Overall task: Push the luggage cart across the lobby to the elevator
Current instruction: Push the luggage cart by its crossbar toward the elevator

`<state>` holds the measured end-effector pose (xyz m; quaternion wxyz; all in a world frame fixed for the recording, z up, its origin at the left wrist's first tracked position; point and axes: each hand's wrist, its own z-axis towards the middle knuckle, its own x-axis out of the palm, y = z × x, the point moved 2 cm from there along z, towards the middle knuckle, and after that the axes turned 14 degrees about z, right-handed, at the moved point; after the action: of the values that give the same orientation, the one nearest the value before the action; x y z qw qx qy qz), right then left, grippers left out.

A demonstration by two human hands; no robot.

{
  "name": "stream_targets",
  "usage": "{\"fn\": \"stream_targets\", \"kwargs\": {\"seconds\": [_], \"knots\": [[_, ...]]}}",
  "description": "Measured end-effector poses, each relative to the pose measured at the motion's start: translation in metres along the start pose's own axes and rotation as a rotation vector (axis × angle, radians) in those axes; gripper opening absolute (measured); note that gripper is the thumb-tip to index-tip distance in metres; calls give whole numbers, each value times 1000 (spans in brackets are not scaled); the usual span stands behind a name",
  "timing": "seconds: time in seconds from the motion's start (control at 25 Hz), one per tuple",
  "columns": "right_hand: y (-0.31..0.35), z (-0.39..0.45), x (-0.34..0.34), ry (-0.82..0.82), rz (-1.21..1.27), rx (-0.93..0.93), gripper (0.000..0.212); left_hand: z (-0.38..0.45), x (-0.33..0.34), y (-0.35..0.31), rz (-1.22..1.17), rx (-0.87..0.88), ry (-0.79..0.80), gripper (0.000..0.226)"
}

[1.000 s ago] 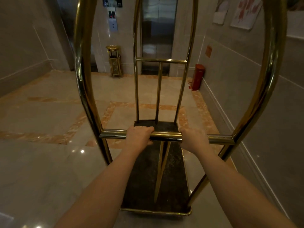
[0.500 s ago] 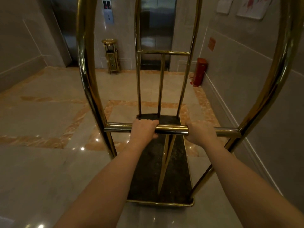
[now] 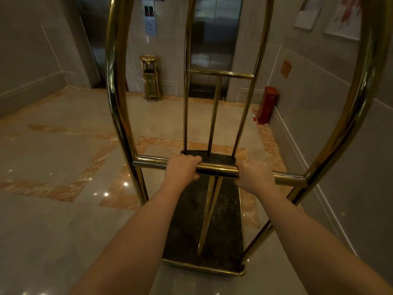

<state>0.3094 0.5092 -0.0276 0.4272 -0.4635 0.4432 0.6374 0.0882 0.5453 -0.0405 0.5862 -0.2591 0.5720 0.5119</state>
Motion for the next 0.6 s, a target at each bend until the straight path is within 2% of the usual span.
{"fn": "stream_targets", "kwargs": {"seconds": [0.28,0.6], "knots": [[-31,73,6,24,-11,-6,21,74,13,16,-59,25,43,21],[-70,163,14,18,-23,-10,20,168,40,35,-51,36,0,23]]}}
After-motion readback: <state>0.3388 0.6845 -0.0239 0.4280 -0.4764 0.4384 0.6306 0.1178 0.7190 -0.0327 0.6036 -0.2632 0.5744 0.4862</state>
